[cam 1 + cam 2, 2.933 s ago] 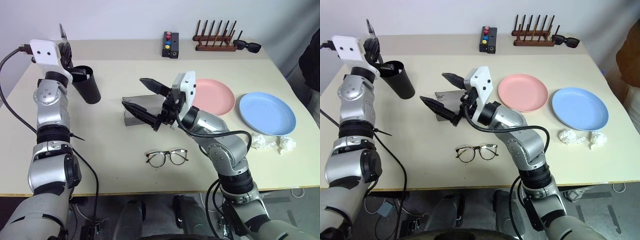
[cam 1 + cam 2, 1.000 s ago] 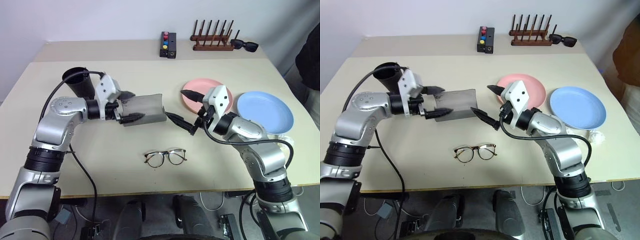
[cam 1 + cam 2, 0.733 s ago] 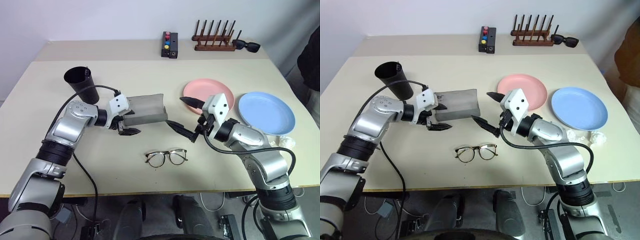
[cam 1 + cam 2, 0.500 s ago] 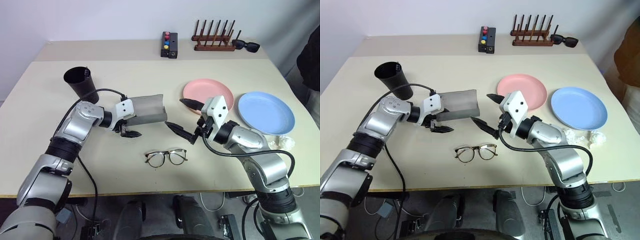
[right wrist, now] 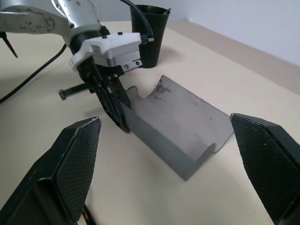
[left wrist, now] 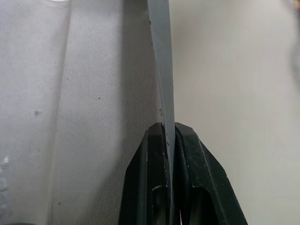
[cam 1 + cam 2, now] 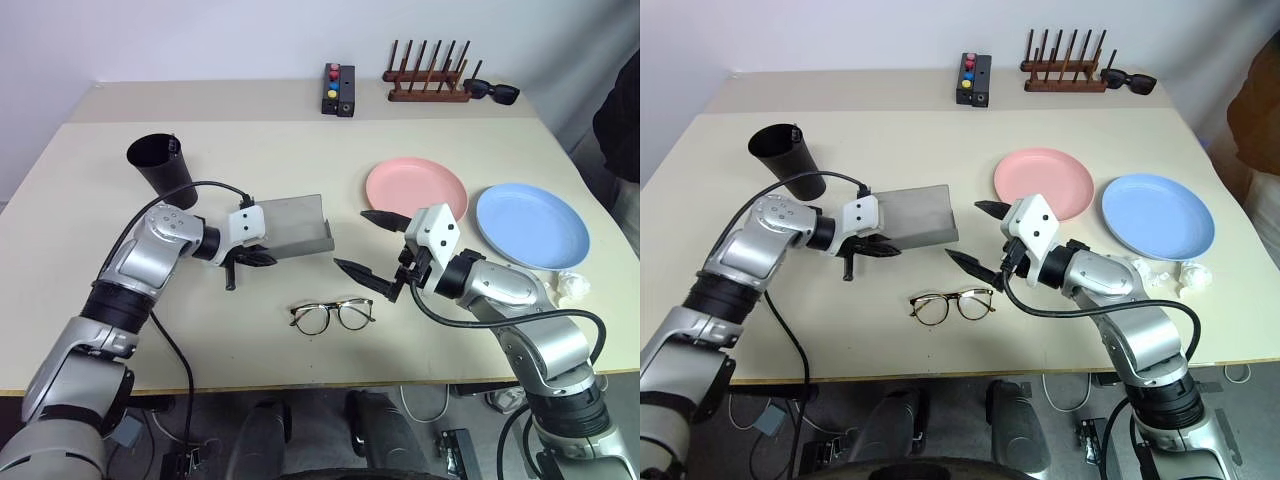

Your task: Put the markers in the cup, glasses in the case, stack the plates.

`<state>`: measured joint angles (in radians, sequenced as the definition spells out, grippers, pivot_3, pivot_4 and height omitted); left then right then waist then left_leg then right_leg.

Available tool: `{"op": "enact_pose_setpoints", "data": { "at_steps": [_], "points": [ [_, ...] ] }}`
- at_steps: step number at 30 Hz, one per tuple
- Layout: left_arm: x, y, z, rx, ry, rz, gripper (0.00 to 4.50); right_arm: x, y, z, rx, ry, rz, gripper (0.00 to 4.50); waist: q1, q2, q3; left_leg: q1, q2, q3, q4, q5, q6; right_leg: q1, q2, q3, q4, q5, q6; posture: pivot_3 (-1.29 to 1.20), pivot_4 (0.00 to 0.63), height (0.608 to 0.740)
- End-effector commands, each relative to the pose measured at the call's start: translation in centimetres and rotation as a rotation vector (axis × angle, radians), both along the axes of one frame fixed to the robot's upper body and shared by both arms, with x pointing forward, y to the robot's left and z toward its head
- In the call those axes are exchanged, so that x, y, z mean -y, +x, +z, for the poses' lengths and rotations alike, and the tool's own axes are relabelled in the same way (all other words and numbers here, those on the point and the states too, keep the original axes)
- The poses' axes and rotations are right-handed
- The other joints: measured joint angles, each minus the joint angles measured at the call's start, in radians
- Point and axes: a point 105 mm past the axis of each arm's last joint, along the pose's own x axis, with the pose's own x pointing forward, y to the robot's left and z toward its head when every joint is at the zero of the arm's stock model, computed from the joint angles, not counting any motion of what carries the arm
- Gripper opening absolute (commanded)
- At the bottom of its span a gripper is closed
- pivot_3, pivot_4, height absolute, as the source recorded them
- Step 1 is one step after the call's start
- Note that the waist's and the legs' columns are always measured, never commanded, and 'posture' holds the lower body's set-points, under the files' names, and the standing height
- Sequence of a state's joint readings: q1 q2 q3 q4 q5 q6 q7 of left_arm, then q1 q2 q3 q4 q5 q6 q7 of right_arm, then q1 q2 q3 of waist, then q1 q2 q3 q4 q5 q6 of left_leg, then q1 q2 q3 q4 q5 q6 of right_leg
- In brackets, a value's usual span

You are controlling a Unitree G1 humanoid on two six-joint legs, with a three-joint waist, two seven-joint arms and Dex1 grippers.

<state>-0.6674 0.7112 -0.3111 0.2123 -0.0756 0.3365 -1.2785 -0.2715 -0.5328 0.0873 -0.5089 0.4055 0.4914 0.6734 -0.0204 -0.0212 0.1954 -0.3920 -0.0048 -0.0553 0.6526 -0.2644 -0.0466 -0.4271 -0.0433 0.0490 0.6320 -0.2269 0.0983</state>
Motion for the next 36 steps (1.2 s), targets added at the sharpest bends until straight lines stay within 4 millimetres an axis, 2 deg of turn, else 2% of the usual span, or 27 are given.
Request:
{"op": "enact_pose_setpoints", "data": {
  "at_steps": [1,9,14,17,20,26,30,33,36],
  "points": [
    [0.4,-1.8,2.0,-0.010,-0.047,-0.044,0.14,0.0,-0.8,1.2,0.046,0.008,0.021,4.50,0.001,0.000,0.000,0.000,0.000,0.000,0.000,0.000,0.000,0.000,0.000,0.000,0.000,0.000,0.000,0.00,0.150,0.735],
    [-0.3,-2.6,0.4,-0.029,0.019,-0.026,0.14,-0.4,-1.1,0.9,0.030,0.006,0.044,4.50,0.003,0.000,0.000,0.000,0.000,0.000,0.001,0.000,0.000,0.000,0.000,0.000,0.000,0.000,0.000,0.00,0.150,0.735],
    [-0.4,-2.8,0.2,-0.040,0.019,-0.035,0.14,-0.4,-1.2,0.8,0.026,0.001,0.045,4.50,0.003,0.000,0.000,0.000,0.000,0.000,0.001,0.000,0.000,0.000,0.000,0.000,0.000,0.000,0.000,0.00,0.150,0.735],
    [-0.5,-2.8,0.4,-0.034,0.021,-0.043,1.07,-0.4,-1.2,0.7,0.023,-0.003,0.044,4.50,0.003,0.000,0.000,0.000,0.000,0.000,0.001,0.000,0.000,0.000,0.000,0.000,0.000,0.000,0.000,0.00,0.150,0.735],
    [-0.7,-2.4,1.1,-0.010,0.018,-0.027,2.50,-0.4,-1.2,0.7,0.022,-0.004,0.044,4.50,0.003,0.000,0.000,0.000,0.000,0.000,0.001,0.000,0.000,0.000,0.000,0.000,0.000,0.000,0.000,0.00,0.150,0.735],
    [-0.4,-2.0,3.9,0.016,-0.079,-0.012,2.50,-0.3,-1.2,0.7,0.023,-0.006,0.040,4.50,0.003,0.000,0.000,0.000,0.000,0.000,0.001,0.000,0.000,0.000,0.000,0.000,0.000,0.000,0.000,0.00,0.150,0.735],
    [0.6,-2.3,7.1,0.018,-0.213,-0.031,2.50,0.2,-1.2,0.4,0.015,-0.026,0.033,4.50,0.003,0.000,0.000,0.000,0.000,0.000,0.001,0.000,0.000,0.000,0.000,0.000,0.000,0.000,0.000,0.00,0.150,0.735],
    [1.8,-4.0,7.1,0.024,-0.171,-0.137,2.50,0.7,-1.3,0.0,0.004,-0.055,0.029,4.50,0.003,0.000,0.000,0.000,0.000,0.000,0.001,0.000,0.000,0.000,0.000,0.000,0.000,0.000,0.000,0.00,0.150,0.735],
    [4.1,-6.0,6.5,0.005,-0.148,-0.261,2.50,1.3,-1.5,-0.5,-0.013,-0.070,0.020,4.50,0.003,0.000,0.000,0.000,0.000,0.000,0.001,0.000,0.000,0.000,0.000,0.000,0.000,0.000,0.000,0.00,0.150,0.735]
  ]
}}
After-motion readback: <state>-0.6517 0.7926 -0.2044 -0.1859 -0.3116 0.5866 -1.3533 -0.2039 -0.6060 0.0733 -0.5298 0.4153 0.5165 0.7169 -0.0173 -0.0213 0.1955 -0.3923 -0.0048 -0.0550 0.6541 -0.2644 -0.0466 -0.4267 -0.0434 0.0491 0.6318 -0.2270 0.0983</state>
